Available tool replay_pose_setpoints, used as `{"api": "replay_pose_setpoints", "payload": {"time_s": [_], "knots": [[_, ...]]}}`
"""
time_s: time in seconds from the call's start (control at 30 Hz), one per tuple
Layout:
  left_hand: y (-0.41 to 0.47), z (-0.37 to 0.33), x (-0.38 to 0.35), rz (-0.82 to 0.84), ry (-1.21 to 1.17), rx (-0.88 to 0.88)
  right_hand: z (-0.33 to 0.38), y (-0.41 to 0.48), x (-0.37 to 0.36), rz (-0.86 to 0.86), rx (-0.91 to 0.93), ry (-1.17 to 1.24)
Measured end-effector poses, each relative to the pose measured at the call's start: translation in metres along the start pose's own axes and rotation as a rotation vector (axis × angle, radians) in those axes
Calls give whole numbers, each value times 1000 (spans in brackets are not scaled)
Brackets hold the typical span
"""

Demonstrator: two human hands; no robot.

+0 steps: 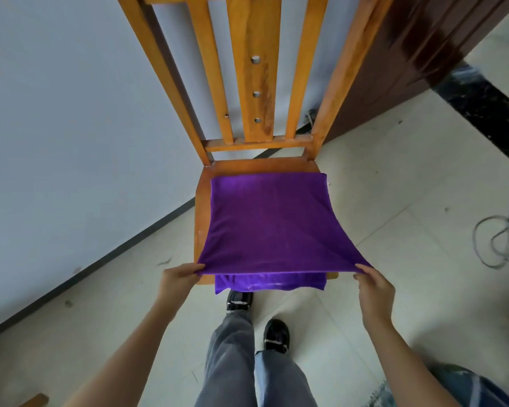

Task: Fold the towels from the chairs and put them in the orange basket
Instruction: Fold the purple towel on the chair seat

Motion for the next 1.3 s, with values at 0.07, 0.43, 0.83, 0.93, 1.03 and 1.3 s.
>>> {"api": "replay_pose_setpoints", "payload": {"time_s": [0.07, 0.43, 0.83, 0.93, 1.03, 1.3], "knots": [[-8, 20, -7, 14, -105, 63, -20, -2, 8, -15, -57, 56], [16, 106, -71, -87, -369, 494, -115, 9, -7, -3, -340, 140], [41, 118, -56, 65, -660, 407, -126, 45, -23, 271, -464, 317], [41, 112, -51, 105, -859, 336, -129, 46, -17, 289, -502, 495], [43, 129, -71, 32, -765, 468, -147, 46, -30, 268, -511, 390], [59, 135, -115, 122, -715, 557, -146, 64, -61, 305, -309, 60]]}}
Point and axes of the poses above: each hand's wrist, its own y-axis towards the middle knuckle, its own x-axis out of the back of the hand, z = x × y, the point moved 4 cm from there along y, towards the middle knuckle, and after that the axes turned 7 degrees about y, right-handed, at the moved point
